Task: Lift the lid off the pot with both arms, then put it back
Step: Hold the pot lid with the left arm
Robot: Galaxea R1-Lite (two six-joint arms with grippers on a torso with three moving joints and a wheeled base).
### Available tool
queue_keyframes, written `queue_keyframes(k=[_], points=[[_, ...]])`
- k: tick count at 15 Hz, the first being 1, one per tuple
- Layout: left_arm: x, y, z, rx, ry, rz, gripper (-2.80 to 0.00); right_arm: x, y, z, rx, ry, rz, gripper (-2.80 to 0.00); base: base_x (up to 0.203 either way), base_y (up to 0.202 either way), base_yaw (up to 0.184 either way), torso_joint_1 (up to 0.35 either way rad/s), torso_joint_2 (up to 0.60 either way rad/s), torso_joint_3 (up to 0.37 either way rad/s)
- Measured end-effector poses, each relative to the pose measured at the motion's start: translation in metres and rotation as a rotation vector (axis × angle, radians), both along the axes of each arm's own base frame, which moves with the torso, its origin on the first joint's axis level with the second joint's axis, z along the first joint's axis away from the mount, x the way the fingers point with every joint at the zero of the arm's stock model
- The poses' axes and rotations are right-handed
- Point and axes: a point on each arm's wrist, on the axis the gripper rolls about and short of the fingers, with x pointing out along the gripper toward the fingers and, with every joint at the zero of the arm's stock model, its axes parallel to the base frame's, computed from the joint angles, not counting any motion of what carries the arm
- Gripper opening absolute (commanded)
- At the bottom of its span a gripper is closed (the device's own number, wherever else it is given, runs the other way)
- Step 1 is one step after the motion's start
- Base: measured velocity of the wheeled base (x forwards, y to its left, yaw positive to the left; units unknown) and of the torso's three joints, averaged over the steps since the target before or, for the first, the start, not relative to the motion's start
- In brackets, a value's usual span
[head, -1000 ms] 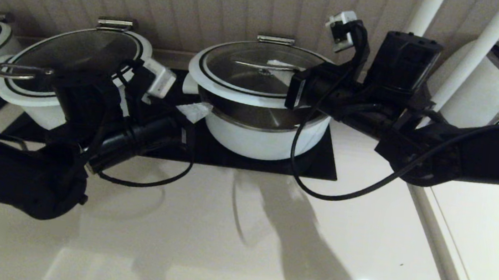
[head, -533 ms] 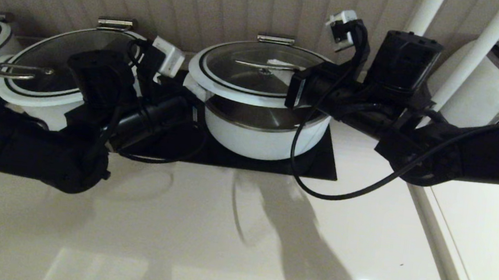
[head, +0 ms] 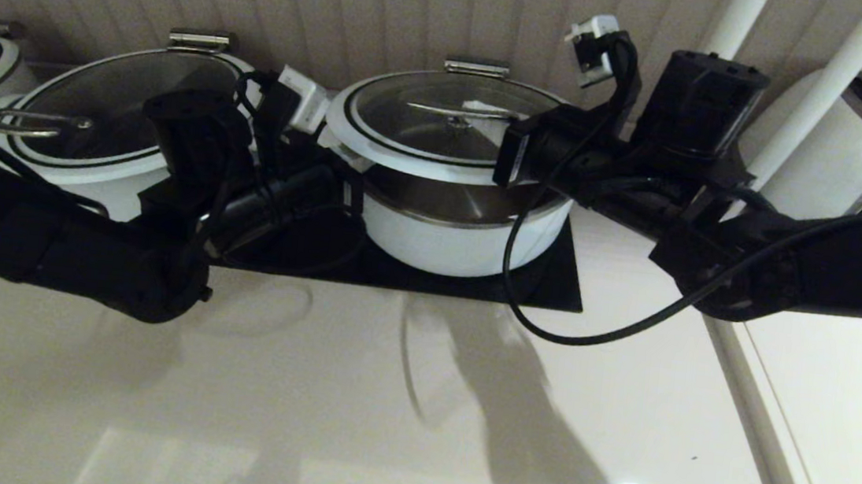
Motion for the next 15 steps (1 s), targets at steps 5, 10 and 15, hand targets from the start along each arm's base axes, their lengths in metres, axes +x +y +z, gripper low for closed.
queue_keyframes(k=[5, 10, 15], points=[[0.011, -0.004, 0.009, -0.015, -0.036, 0.003, -2.80, -0.003, -0.002, 0.003, 0.003, -0.005, 0.000, -2.80, 0.000, 0.000, 0.000, 0.000, 0.00, 0.000], [0.015, -0.005, 0.005, -0.012, -0.030, 0.002, -2.80, -0.008, -0.005, -0.004, -0.014, 0.019, 0.000, -2.80, 0.000, 0.000, 0.000, 0.000, 0.00, 0.000], [0.016, -0.006, 0.003, -0.012, -0.029, 0.002, -2.80, -0.021, -0.015, -0.012, -0.046, 0.068, -0.001, -2.80, 0.000, 0.000, 0.000, 0.000, 0.00, 0.000]])
